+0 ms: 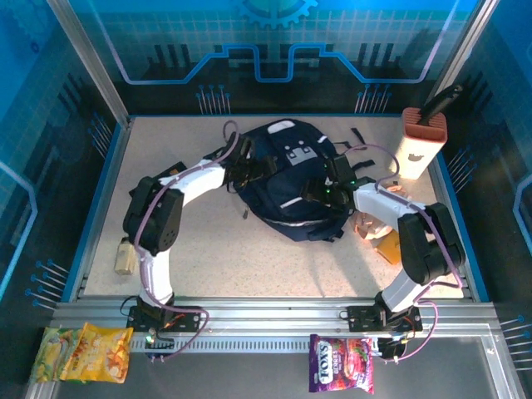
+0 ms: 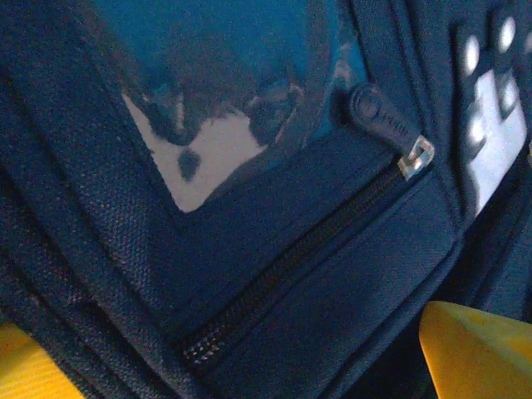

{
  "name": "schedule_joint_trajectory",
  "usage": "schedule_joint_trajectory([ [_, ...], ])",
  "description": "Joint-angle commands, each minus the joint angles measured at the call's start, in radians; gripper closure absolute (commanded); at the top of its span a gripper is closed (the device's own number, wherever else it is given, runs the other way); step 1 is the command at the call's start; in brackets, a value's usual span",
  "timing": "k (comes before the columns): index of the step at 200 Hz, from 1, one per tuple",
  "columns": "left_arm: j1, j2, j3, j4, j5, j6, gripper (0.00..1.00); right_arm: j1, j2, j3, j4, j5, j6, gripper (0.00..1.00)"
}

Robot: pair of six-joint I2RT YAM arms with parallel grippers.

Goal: Pack the student bag
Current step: Rotate the student bag at the top-center of the table, then move the book to the center of the table.

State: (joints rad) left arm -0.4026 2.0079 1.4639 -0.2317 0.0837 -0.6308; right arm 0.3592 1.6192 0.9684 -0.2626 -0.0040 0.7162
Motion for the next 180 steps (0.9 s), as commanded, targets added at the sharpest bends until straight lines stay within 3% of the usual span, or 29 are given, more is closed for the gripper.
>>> schedule_joint_trajectory([
  [1, 0.010, 0.063, 0.130, -0.039, 0.083, 0.077, 0.06, 0.009, -0.006, -0.037, 0.008, -0.037, 0.047, 0.19],
  [40, 0.054, 0.017, 0.153, -0.120, 0.023, 0.089, 0.04, 0.008, -0.031, 0.046, -0.020, -0.024, 0.024, 0.18],
  [110, 0.262, -0.346, -0.301, -0.097, -0.111, 0.099, 0.01, 0.008, -0.223, 0.028, -0.034, 0.028, -0.049, 0.11],
  [145, 0.409, -0.407, -0.482, -0.050, -0.107, 0.053, 0.01, 0.009, -0.252, -0.002, -0.001, -0.011, -0.044, 0.11],
  [180, 0.500, -0.399, -0.529, -0.043, -0.129, 0.079, 0.01, 0.011, -0.254, -0.003, 0.008, -0.038, -0.037, 0.12],
])
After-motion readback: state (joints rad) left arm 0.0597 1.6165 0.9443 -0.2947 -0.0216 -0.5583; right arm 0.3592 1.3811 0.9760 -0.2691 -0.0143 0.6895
